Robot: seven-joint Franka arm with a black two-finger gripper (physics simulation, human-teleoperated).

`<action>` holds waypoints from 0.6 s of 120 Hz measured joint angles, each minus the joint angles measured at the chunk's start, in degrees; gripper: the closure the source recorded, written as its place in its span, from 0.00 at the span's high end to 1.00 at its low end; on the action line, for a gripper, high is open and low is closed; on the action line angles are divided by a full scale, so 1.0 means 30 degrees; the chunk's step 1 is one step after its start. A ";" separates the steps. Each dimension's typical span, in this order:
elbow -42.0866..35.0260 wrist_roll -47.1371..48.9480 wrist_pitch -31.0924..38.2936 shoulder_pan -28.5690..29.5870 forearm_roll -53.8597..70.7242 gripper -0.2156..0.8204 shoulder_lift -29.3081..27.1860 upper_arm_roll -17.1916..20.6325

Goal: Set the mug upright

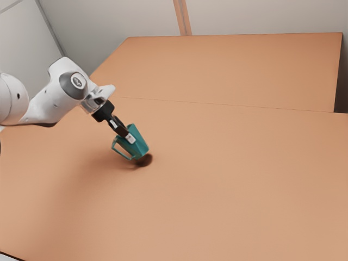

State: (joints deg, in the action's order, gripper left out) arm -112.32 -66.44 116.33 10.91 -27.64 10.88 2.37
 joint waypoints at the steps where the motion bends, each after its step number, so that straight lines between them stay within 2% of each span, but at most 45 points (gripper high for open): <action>1: -0.0056 0.0149 0.0183 -0.0051 0.0322 0.04 -0.0060 0.0085; 18: -0.1002 0.2722 0.2820 -0.0314 0.4362 0.04 -0.0746 0.1264; 32: -0.2121 0.4771 0.4339 -0.0311 0.6220 0.03 -0.1467 0.1739; 72: -0.5079 0.9335 0.6646 -0.0474 0.7629 0.03 -0.3306 0.2428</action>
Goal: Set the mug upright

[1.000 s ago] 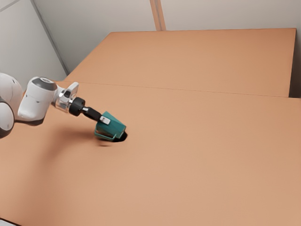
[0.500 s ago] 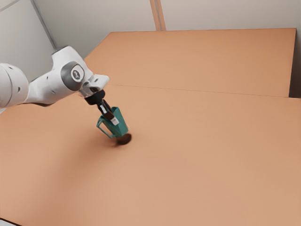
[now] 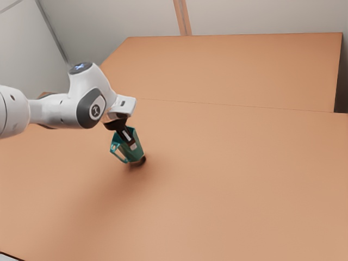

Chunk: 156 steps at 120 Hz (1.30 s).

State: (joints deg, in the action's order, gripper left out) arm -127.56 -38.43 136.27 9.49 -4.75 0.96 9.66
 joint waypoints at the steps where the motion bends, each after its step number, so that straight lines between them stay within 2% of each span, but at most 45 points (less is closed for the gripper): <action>1: -0.0054 0.0087 0.0031 -0.0015 0.0007 0.03 -0.0036 0.0003; 32: -0.1577 0.2335 0.0369 -0.0051 -0.0002 0.03 -0.0902 0.0398; 84: -0.1639 0.4712 -0.0020 0.0538 -0.0032 0.04 -0.0374 0.0446; 105: -0.1664 0.5100 -0.0119 0.0777 -0.0179 0.40 -0.0392 0.0425; 117: -0.1691 0.5266 -0.0150 0.0932 -0.0209 0.54 -0.0432 0.0439; 134: -0.1689 0.5459 -0.0209 0.1466 -0.0179 0.67 -0.0712 0.0852; 156: -0.1668 0.5662 -0.0538 0.0863 -0.0149 0.74 -0.1702 0.1359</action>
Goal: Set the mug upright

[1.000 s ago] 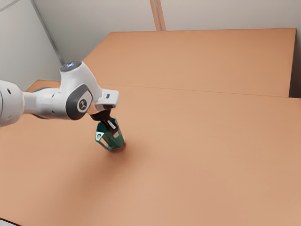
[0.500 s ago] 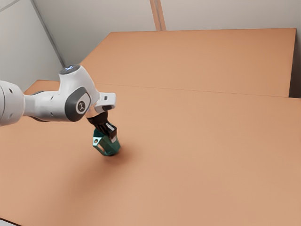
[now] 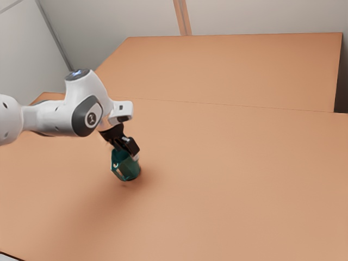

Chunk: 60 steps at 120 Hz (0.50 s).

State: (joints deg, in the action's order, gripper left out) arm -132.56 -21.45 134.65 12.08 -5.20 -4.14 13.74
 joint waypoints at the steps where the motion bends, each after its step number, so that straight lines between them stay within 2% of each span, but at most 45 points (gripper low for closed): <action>1: 0.0004 0.0008 -0.0028 -0.0081 0.0002 0.74 -0.0081 0.0024; 21: 0.1268 0.0169 -0.1370 -0.0609 0.0059 0.77 -0.1222 0.0317; 60: 0.7188 0.0454 -0.6098 -0.0693 0.1101 0.79 -0.0955 0.0599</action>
State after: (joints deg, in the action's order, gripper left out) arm -111.00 -20.08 116.36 10.00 -1.90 -7.01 15.53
